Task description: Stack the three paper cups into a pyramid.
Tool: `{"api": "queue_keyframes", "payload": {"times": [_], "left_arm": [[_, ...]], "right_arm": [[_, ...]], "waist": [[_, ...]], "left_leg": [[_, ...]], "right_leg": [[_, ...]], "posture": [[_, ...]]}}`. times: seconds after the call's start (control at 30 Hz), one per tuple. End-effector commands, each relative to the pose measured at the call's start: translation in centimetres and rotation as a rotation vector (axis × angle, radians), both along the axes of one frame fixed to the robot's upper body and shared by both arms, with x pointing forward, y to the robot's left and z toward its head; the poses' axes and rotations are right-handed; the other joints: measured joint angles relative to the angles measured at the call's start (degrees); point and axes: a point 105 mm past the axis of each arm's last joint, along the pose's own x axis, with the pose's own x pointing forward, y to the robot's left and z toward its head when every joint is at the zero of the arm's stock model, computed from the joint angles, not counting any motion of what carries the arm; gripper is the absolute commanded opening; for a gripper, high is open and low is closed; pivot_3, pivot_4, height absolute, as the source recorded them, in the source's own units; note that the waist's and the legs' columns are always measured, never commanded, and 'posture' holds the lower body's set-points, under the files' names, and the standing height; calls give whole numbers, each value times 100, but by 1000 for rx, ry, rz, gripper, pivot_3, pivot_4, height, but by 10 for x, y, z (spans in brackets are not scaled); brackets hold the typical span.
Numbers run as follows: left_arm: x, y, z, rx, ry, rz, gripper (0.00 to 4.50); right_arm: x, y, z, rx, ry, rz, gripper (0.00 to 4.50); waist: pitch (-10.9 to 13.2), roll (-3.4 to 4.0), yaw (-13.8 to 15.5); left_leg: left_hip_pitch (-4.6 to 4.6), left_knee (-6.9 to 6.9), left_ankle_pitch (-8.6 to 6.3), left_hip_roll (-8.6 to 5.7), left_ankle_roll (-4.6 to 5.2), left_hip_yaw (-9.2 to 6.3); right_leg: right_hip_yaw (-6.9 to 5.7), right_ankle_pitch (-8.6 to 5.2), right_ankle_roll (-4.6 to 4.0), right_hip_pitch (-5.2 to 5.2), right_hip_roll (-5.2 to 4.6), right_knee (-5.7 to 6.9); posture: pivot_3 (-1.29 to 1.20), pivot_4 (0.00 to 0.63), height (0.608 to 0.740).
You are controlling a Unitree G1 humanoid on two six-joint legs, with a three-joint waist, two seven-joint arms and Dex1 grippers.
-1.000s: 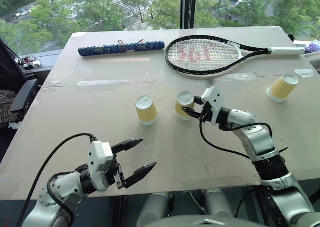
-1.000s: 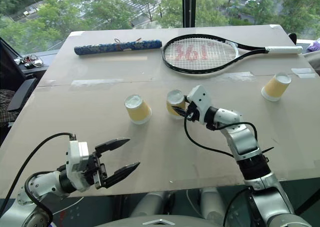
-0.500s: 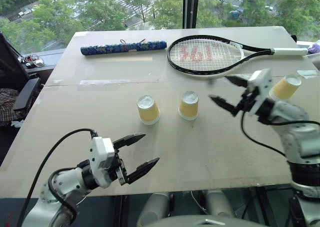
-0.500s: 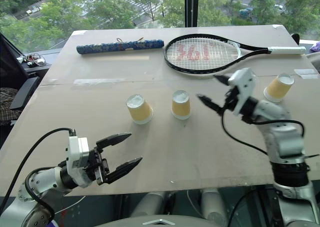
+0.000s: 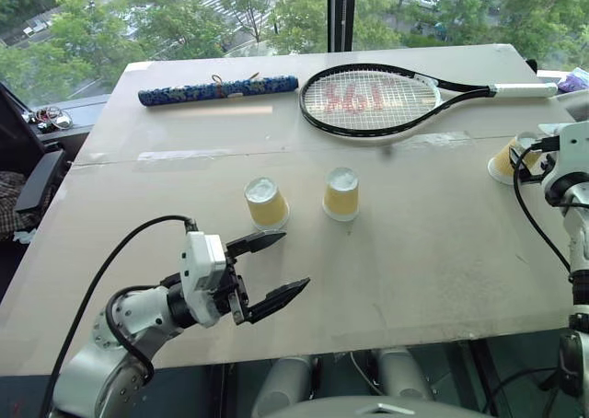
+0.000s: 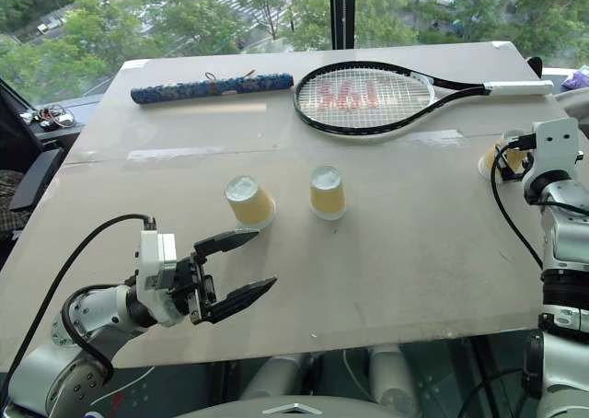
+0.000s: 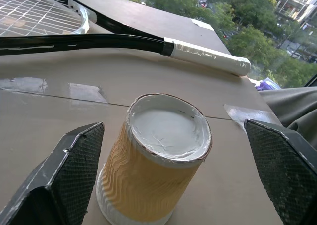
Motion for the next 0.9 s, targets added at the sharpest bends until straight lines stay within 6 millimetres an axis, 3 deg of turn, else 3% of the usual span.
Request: {"api": "queue_keyframes", "payload": {"times": [0.03, 0.27, 0.43, 0.5, 0.7, 0.73, 0.8, 0.9], "left_arm": [[-4, -2, 10, -4, -30, -13, 4500], [-7, -5, 20, -45, -48, -35, 4500], [-10, -10, 30, -82, -68, -61, 4500], [-10, -12, 31, -87, -70, -64, 4500], [-3, -18, 33, -111, -55, -76, 4500], [-2, -18, 34, -112, -55, -71, 4500], [3, -16, 34, -82, -95, -18, 4500], [5, -4, 33, -118, -136, 87, 4500]], "right_arm": [[4, -7, 15, 48, -66, -53, 4475], [12, -9, 3, 189, -40, -58, 4475], [15, -10, 1, 200, -31, -35, 3079], [16, -11, 1, 193, -30, -33, 2211], [13, -9, 11, 151, -59, 34, 2044], [13, -4, 15, 139, -70, 68, 2042], [10, 26, 28, 140, -104, 241, 2041], [-4, 102, 40, 122, -91, 595, 2041]], "waist": [[0, 0, 6], [0, 0, 12], [1, 2, 8], [1, 2, 7], [1, 3, 9], [1, 3, 8], [1, 3, -2], [1, 9, -51]], "left_leg": [[0, 0, 0, 0, 0, -1], [-1, 0, 0, 0, 1, -1], [-1, 0, 0, 0, 1, -3], [-1, 0, 0, 0, 1, 0], [-1, 0, 0, 0, 1, 0], [-1, 0, 0, 0, 1, 1], [-3, -1, 0, 0, 2, 0], [0, -8, 0, 4, 2, 6]], "right_leg": [[0, 0, 0, 0, 0, 0], [0, 0, 0, 0, 0, -1], [0, 0, 0, 0, -1, -1], [0, 0, 0, 0, 0, -1], [0, 1, 0, 0, 0, -1], [1, 1, 0, 0, 0, -1], [1, 1, 0, -3, 1, -1], [11, 1, 0, -7, 4, -1]], "posture": [[0, 150, 740], [0, 150, 740], [0, 150, 740], [0, 150, 740], [0, 150, 740], [0, 150, 740], [0, 150, 740], [0, 150, 740]]}}
